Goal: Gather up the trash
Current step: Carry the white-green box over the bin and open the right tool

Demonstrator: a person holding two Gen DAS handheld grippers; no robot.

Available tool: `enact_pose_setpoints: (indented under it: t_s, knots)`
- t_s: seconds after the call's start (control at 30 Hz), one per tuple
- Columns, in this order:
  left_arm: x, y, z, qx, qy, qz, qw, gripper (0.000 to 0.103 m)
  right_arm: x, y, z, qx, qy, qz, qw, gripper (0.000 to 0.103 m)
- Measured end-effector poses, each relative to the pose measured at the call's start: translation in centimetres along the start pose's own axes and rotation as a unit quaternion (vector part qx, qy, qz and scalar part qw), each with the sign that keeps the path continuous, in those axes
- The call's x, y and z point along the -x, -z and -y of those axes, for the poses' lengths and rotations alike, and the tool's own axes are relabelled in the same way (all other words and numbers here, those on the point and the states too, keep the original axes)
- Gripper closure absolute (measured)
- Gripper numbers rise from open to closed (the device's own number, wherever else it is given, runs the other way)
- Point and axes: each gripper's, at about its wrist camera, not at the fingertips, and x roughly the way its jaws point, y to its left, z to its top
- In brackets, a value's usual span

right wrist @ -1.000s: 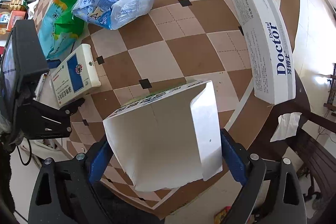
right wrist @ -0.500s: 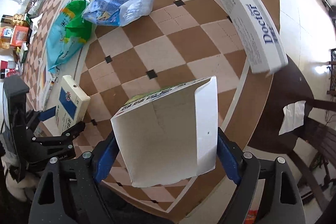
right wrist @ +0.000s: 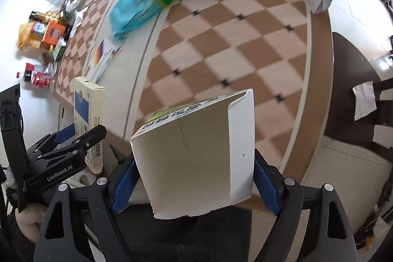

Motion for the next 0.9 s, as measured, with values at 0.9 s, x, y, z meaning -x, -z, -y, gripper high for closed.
enact_pose_setpoints:
  t_s: [0.9]
  knots:
    - [-38.1,15.1,-15.8,0.135,0.009,-0.175,0.9753,0.019,-46.6,15.9,3.1,-0.069,0.023,-0.132,0.989,0.016]
